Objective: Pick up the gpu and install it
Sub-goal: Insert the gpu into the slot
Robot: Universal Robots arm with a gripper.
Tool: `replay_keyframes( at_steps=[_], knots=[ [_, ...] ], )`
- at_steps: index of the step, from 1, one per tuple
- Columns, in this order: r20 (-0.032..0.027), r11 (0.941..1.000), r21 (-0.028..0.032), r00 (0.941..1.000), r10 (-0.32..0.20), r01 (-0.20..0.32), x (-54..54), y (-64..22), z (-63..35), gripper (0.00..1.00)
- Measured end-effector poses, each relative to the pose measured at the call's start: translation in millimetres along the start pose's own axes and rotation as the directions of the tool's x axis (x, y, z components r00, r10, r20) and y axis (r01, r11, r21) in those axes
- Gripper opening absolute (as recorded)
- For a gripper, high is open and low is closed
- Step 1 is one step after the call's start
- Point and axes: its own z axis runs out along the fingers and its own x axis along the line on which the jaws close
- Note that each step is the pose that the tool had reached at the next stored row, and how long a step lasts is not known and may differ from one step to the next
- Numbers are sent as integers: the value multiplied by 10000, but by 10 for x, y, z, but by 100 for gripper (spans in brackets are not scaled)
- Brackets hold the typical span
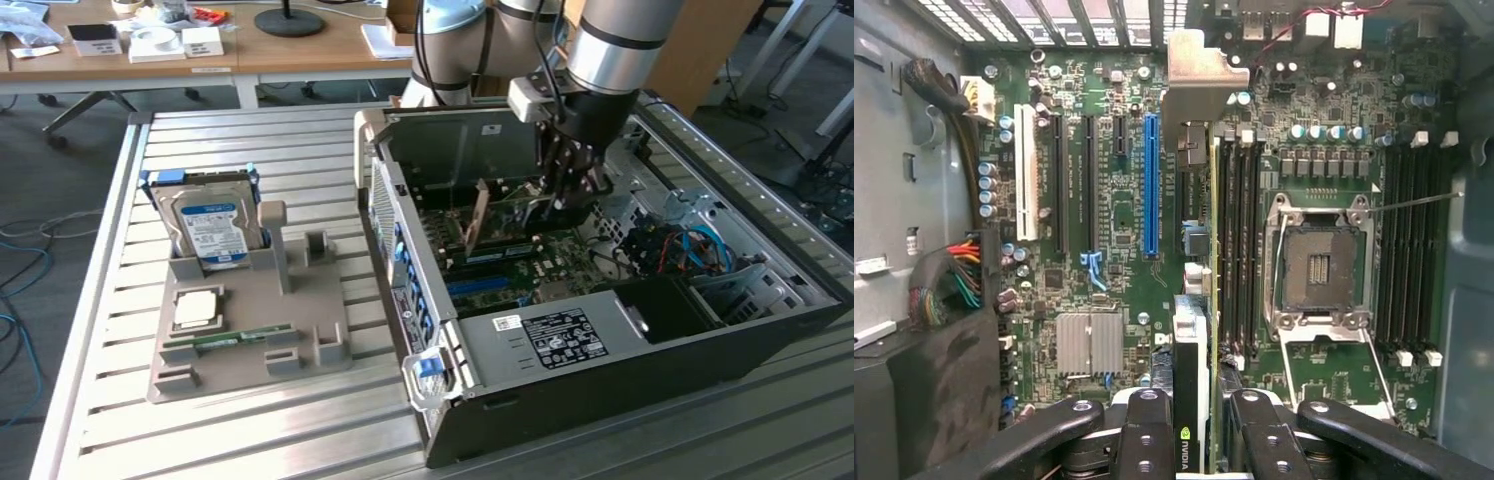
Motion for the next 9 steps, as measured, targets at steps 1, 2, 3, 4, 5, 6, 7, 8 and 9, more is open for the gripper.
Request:
replay_keyframes(
  at_steps=[1,2,3,4,5,6,7,8,9],
  knots=[
    [1,10000,0,10000,-1,1,3,2,2,27],
    [2,10000,1,10000,0,0,5,6,3,27],
    [2,10000,1,10000,0,0,5,7,3,27],
    [1,10000,0,10000,-1,1,5,7,3,27],
    [0,10000,0,10000,-1,1,6,7,3,27],
    [1,10000,0,10000,0,0,6,8,3,27],
    [1,10000,0,10000,0,0,7,8,3,27],
    [1,10000,0,10000,0,0,10,9,3,27],
    [1,10000,0,10000,1,-1,15,9,3,27]
  ],
)
